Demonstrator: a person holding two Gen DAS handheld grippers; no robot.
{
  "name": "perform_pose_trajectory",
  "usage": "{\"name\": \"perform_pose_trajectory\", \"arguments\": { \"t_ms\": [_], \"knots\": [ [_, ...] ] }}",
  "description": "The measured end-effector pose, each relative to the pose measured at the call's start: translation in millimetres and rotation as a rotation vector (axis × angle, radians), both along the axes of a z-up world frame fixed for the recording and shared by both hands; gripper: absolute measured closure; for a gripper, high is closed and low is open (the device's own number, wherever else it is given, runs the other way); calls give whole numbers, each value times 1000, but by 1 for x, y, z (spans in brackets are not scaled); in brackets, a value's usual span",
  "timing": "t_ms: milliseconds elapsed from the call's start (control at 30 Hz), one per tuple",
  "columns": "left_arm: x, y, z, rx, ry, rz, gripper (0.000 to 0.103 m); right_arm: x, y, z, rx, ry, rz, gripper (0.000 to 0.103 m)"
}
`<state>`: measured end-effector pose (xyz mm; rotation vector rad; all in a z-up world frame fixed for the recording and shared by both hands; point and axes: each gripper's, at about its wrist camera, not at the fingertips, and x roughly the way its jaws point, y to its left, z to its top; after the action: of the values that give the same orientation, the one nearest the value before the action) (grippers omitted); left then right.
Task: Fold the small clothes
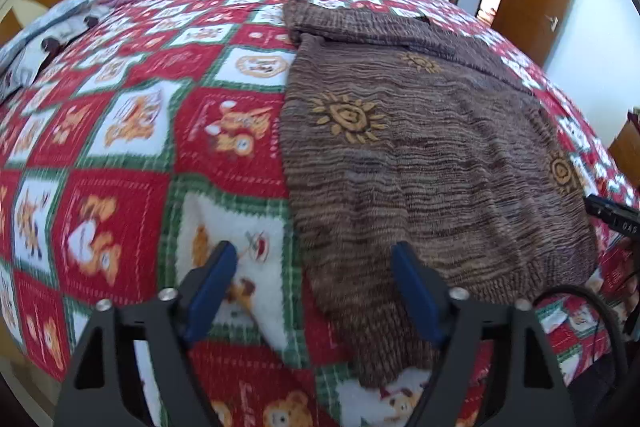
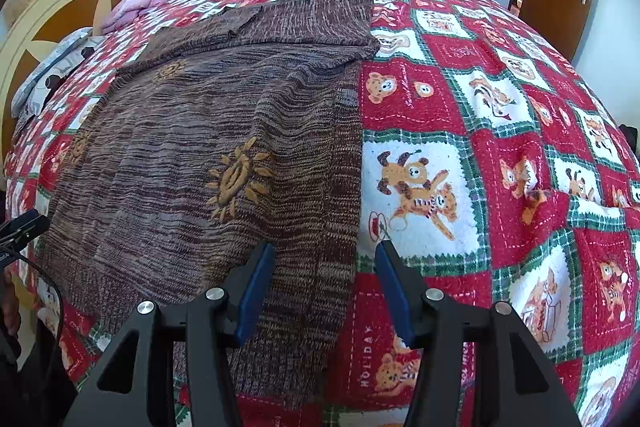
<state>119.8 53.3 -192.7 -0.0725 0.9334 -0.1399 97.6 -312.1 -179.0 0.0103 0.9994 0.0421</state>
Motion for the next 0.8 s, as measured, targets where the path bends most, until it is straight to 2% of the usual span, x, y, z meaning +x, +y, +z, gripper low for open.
{"name": "perform_pose_trajectory", "arguments": {
  "t_ms": [167, 300, 567, 667, 700, 733, 800],
  "knots": [
    [-18, -3, 5, -43, 3, -5, 30, -10, 0, -1, 13, 19, 16, 48],
    [-27, -11, -1, -75, 37, -36, 41, -16, -3, -2, 17, 25, 12, 48],
    [-31, -19, -9, -47, 34, -53, 47, -17, -6, 5, 82, 72, 28, 48],
    [-33, -16, -9, -36, 20, -42, 74, -24, -11, 8, 89, 86, 29, 48],
    [-33, -15, -9, -58, 25, -53, 87, -28, -15, 8, 95, 88, 22, 48],
    [-32, -14, -8, -77, 27, -62, 92, -31, -18, 8, 103, 91, 15, 48],
    [-34, -14, -4, -82, 5, -72, 94, -38, -25, 6, 123, 100, -4, 48]
  ]
}}
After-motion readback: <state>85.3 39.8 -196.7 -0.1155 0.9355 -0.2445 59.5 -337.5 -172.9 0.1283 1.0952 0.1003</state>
